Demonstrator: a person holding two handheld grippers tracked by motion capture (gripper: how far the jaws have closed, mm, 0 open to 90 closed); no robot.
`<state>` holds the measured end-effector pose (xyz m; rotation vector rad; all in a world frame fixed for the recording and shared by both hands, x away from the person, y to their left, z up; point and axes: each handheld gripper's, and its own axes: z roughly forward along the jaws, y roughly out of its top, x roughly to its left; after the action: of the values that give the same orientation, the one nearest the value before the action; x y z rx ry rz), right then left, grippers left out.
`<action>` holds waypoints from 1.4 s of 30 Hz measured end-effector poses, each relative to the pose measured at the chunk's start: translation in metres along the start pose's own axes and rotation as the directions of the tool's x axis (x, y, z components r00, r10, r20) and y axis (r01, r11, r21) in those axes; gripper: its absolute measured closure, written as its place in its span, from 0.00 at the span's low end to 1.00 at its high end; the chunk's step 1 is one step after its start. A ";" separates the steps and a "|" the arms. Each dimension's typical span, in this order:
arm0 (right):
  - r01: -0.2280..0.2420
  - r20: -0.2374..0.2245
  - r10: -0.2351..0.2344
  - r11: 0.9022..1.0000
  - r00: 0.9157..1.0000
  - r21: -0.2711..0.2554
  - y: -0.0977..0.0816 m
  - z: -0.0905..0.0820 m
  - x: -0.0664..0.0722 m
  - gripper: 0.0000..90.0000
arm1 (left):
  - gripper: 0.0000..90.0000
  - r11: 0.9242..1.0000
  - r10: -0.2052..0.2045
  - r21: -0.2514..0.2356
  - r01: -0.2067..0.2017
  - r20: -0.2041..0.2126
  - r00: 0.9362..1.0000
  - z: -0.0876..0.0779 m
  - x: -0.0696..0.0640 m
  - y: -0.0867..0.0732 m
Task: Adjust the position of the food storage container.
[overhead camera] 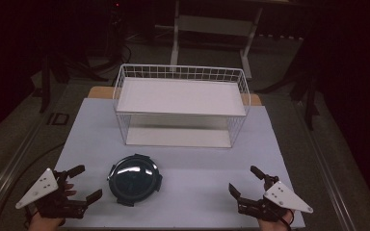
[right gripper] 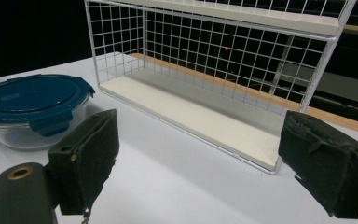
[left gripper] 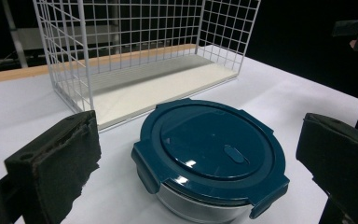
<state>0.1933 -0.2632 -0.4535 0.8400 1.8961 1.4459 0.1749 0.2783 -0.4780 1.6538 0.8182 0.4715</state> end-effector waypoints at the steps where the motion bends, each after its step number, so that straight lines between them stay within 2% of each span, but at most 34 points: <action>1: 0.001 -0.002 -0.001 1.000 1.000 -0.001 0.000 0.000 0.000 0.14 | 0.00 1.000 0.000 0.000 0.000 0.004 1.000 0.000 0.000 0.000; 11: 0.015 0.007 -0.015 1.000 1.000 -0.020 0.002 -0.003 0.001 0.14 | 0.00 1.000 0.012 -0.017 -0.011 0.031 0.999 0.000 -0.002 0.002; 13: 0.011 0.008 -0.011 1.000 1.000 -0.025 0.002 -0.003 0.001 0.14 | 0.00 1.000 0.024 -0.017 -0.024 0.015 1.000 -0.001 -0.002 0.004; 15: 0.007 0.007 -0.007 1.000 1.000 -0.027 0.002 -0.003 0.001 0.14 | 0.00 0.999 0.019 -0.031 -0.018 0.016 1.000 -0.002 0.000 0.007; 17: 0.003 0.008 -0.003 1.000 1.000 -0.025 0.002 -0.003 0.001 0.14 | 0.00 0.999 0.022 -0.026 -0.021 0.012 1.000 -0.002 0.001 0.012; 19: -0.004 0.008 0.004 1.000 1.000 -0.024 0.002 -0.003 0.000 0.14 | 0.00 1.000 0.002 -0.028 -0.001 0.035 0.999 -0.003 0.003 0.019; 22: -0.001 0.015 0.001 1.000 1.000 -0.026 0.003 -0.004 0.000 0.14 | 0.00 0.999 -0.009 -0.048 0.011 0.043 0.999 -0.005 0.008 0.028; 24: 0.003 0.017 -0.002 1.000 1.000 -0.025 0.003 -0.005 0.001 0.14 | 0.00 0.999 0.001 -0.050 0.001 0.037 0.999 -0.006 0.011 0.034; 29: -0.001 0.015 0.002 1.000 1.000 -0.022 0.003 -0.004 0.001 0.14 | 0.02 1.000 0.022 -0.002 -0.022 0.021 1.000 -0.007 0.019 0.046; 30: -0.002 0.015 0.002 1.000 1.000 -0.023 0.003 -0.004 0.001 0.14 | 0.01 1.000 0.022 0.008 -0.022 0.029 0.999 -0.006 0.022 0.047; 33: -0.004 0.012 0.004 1.000 1.000 -0.019 0.003 -0.004 0.001 0.14 | 0.02 0.998 0.029 0.047 -0.031 0.032 0.999 -0.001 0.028 0.047; 34: -0.005 0.011 0.005 1.000 1.000 -0.019 0.003 -0.004 0.001 0.14 | 0.02 0.997 0.042 0.065 -0.043 0.018 0.999 0.001 0.030 0.045; 37: -0.015 0.008 0.015 1.000 1.000 -0.016 0.002 -0.004 0.001 0.14 | 0.05 0.993 0.040 0.111 -0.041 0.009 0.999 0.006 0.037 0.041; 40: -0.017 0.006 0.018 1.000 1.000 -0.015 0.002 -0.003 0.000 0.14 | 0.18 0.986 0.056 0.157 -0.055 -0.003 0.998 0.012 0.044 0.035; 42: -0.019 0.006 0.019 1.000 1.000 -0.014 0.002 -0.003 0.000 0.14 | 0.33 0.980 0.055 0.190 -0.054 0.000 0.998 0.016 0.048 0.031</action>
<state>0.1910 -0.2648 -0.4510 0.8577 1.8759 1.4647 0.2260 0.2996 -0.4583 1.8558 0.8450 0.4472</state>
